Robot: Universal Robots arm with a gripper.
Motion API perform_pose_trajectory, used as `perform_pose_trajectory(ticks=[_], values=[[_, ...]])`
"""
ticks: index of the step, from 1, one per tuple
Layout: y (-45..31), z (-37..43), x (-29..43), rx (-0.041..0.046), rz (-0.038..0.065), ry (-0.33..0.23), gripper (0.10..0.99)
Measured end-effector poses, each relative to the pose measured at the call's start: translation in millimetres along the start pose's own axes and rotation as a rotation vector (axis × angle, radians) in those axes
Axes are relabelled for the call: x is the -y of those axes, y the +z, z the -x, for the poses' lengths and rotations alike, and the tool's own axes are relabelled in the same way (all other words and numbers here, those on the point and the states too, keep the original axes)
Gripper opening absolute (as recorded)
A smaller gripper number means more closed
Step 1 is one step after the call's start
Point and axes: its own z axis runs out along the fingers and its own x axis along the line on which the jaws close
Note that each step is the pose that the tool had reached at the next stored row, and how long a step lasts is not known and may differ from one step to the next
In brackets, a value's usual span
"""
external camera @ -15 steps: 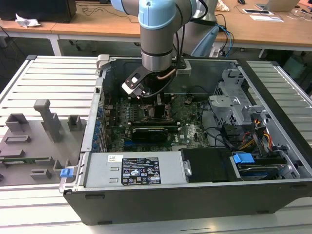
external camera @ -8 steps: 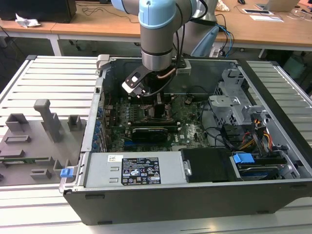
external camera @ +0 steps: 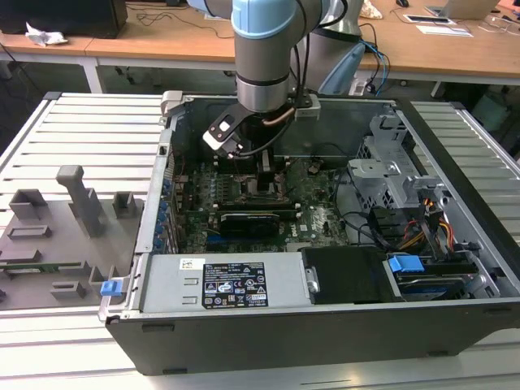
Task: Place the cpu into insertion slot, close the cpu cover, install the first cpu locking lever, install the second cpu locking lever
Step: 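Place the cpu into insertion slot, then close the cpu cover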
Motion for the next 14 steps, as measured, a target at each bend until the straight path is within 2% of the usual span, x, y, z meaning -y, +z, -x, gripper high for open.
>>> perform_pose_trajectory(ticks=[2, 3, 4, 14], values=[[-0.8, 0.1, -1.8, 0.0002, -0.007, 0.0, 0.29], [-1.1, 0.1, -2.1, 0.0002, -0.009, 0.0, 0.169], [-1.7, 0.1, -2.2, 0.0004, -0.01, 0.0, 0.106], [-8.0, 0.0, -2.8, 0.0003, -0.012, 0.0, 0.106]])
